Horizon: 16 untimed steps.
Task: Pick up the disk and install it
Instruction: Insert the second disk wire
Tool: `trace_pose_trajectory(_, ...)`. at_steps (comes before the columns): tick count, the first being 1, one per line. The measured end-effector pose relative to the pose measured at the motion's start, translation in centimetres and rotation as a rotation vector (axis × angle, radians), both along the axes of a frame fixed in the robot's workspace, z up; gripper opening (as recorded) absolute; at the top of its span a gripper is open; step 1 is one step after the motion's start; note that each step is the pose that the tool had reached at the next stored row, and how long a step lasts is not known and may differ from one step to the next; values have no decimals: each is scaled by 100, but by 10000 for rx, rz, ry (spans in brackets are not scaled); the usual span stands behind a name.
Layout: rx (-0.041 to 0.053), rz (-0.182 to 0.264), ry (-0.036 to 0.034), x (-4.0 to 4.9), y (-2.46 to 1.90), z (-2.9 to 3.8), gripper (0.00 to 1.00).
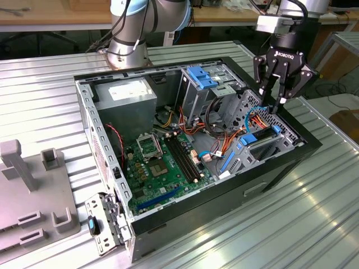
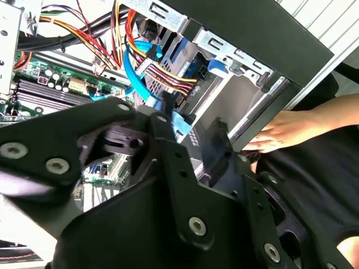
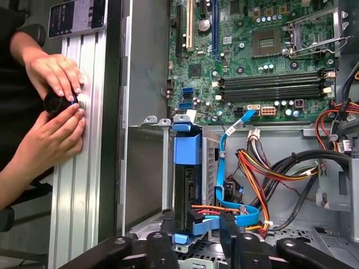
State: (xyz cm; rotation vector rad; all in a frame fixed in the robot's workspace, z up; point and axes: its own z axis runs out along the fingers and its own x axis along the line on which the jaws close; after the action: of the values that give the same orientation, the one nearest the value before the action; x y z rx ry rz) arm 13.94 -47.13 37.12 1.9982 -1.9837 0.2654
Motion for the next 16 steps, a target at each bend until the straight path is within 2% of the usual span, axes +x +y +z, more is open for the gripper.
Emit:
trace_pose_trajectory(1, -5, 0, 0, 0, 0, 0, 55)
trace_pose_trajectory(3, -11, 0, 0, 0, 0, 0, 67)
trace_pose_trajectory(4, -11, 0, 0, 0, 0, 0, 67)
trace_pose_trajectory(5, -12, 0, 0, 0, 0, 0, 74)
trace_pose_trajectory(7, -13, 0, 0, 0, 0, 0, 73)
trace_pose_trajectory(11, -16, 1, 0, 0, 0, 0, 47)
trace_pose_trajectory(12, -17, 1, 0, 0, 0, -1, 47)
trace_pose_trajectory(16, -18, 0, 0, 2, 0, -2, 23)
